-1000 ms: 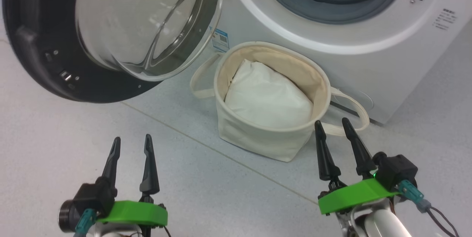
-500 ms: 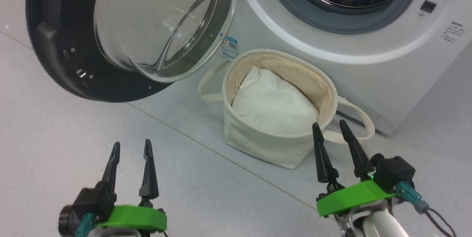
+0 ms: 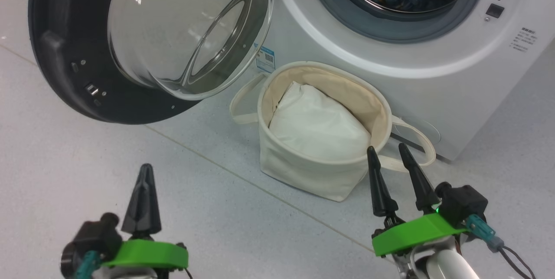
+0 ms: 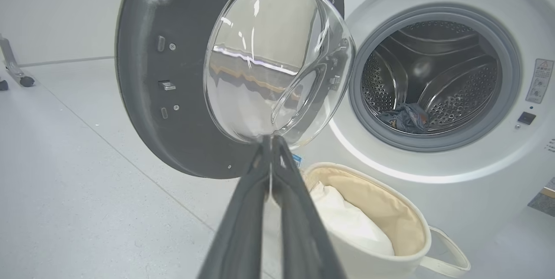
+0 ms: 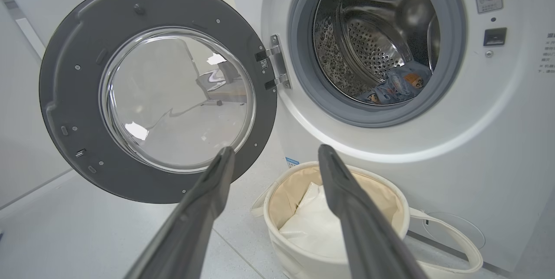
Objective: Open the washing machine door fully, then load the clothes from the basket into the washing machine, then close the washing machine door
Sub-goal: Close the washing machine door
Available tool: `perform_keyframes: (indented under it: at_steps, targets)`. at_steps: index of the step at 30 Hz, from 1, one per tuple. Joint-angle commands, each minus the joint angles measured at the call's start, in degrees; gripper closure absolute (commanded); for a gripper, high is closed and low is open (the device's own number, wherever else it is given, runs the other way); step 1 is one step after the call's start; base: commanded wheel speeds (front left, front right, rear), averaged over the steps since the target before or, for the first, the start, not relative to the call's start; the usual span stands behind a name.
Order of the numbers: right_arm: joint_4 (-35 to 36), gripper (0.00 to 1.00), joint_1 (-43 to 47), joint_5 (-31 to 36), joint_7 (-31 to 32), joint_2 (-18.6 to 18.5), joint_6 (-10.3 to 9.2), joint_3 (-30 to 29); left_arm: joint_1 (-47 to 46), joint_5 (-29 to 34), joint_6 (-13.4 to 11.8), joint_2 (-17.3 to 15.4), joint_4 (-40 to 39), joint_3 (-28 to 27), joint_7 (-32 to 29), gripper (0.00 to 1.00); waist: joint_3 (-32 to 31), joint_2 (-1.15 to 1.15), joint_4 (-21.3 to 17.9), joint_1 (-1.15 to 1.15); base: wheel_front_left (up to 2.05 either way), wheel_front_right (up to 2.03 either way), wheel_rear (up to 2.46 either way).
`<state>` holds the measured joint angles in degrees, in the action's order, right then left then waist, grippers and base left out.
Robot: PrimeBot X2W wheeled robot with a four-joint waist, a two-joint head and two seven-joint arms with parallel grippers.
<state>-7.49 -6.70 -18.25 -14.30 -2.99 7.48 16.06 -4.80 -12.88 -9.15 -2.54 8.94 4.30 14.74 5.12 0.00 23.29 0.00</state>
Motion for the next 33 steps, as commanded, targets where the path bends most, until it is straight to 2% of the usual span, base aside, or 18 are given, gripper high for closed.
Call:
perform_keyframes:
  at_steps: [1, 5, 8, 12, 15, 18, 20, 23, 26, 33]
  targets:
    - [1.7, 0.00, -0.5, -0.2, -0.7, 0.1, 0.01, 1.3, -1.2, -0.8, 0.3, -0.3, -2.4, -2.4, 0.3, 1.00, 0.0, 0.00, 0.0, 0.00, 0.00, 0.00, 0.00]
    - [1.7, 0.00, -0.6, -0.3, -0.7, 0.1, 0.01, 1.4, -1.4, -2.9, 1.9, -0.3, -3.8, -5.8, 0.3, 1.00, 0.2, 0.00, 0.0, 0.00, 0.00, 0.00, 0.00]
    - [1.6, 0.00, -0.6, -0.3, -0.7, 0.1, 0.01, 1.2, -2.7, -10.6, 5.5, -0.3, -6.0, -13.6, 0.3, 1.00, 0.5, 0.00, -0.1, 0.00, 0.00, 0.00, 0.00]
    - [1.4, 0.00, -0.8, 0.1, -0.7, 0.1, 0.01, 1.0, -5.8, -18.2, 13.2, -0.3, -7.0, -22.6, 0.3, 1.00, 1.1, 0.00, -0.1, 0.00, 0.00, 0.00, 0.00]
    - [1.1, 0.00, -1.1, 0.3, -0.7, 0.1, 0.01, 1.3, -9.6, -21.3, 16.0, -0.8, -4.6, -28.1, 0.3, 1.00, 1.6, 0.00, -0.2, 0.00, 0.00, 0.00, 0.00]
    - [1.0, 0.00, -1.7, 0.5, -0.7, 0.1, 0.01, 1.8, -14.3, -29.0, 16.5, -4.2, 1.9, -31.9, -0.1, 1.00, 2.1, 0.00, -0.7, 0.00, 0.00, 0.00, 0.00]
    - [0.9, 0.00, -2.0, 0.9, -0.7, 0.1, 0.01, 1.6, -18.5, -37.2, 16.6, -7.8, 7.1, -32.9, -3.3, 1.00, 2.8, 0.00, -0.9, 0.00, 0.00, 0.00, 0.00]
    - [0.6, 0.00, -2.8, 2.4, -0.7, 0.1, 0.01, 1.6, -25.6, -49.0, 16.6, -12.8, 15.9, -34.5, -11.5, 1.00, 4.7, 0.00, -1.0, 0.00, 0.00, 0.00, 0.00]
    - [0.3, 0.00, -4.1, 3.7, -0.7, -0.1, 0.01, 2.1, -31.0, -52.9, 16.6, -18.7, 24.4, -34.8, -15.6, 1.00, 7.1, 0.00, -1.6, 0.00, 0.00, 0.00, 0.00]
    - [0.1, 0.00, -6.3, 4.3, -0.7, -1.3, 0.01, 2.8, -40.6, -60.5, 16.6, -24.9, 39.7, -39.2, -18.8, 1.00, 10.8, 0.00, -3.7, 0.00, 0.00, 0.00, 0.00]
